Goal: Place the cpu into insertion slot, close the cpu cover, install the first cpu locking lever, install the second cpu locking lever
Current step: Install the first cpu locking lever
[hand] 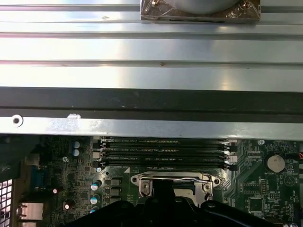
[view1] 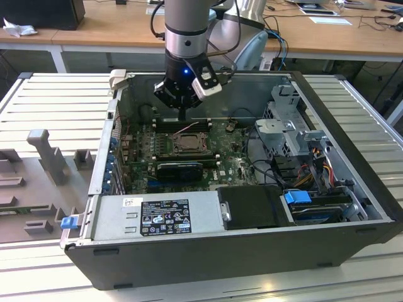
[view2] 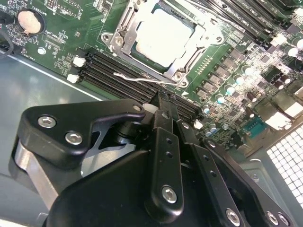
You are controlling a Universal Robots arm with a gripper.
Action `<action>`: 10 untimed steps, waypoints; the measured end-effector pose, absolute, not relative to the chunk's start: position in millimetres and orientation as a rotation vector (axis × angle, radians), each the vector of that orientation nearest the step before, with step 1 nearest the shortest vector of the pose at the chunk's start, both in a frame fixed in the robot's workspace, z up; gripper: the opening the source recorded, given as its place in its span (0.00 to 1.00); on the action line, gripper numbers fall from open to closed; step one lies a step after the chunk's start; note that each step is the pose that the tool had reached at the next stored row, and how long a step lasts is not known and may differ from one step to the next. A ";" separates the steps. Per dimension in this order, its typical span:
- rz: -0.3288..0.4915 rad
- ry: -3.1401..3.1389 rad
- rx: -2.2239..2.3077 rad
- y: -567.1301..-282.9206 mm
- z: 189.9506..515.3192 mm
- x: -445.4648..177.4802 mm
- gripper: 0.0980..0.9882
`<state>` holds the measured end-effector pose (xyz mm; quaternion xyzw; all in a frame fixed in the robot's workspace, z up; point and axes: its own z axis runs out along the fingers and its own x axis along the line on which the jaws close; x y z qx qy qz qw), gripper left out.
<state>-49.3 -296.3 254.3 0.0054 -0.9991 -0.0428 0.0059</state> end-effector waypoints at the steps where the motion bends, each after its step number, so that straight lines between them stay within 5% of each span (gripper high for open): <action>1: -0.134 -3.127 0.017 -296.3 254.3 -48.9 0.01; 10: -0.134 -3.127 0.017 -296.3 254.3 -45.4 0.01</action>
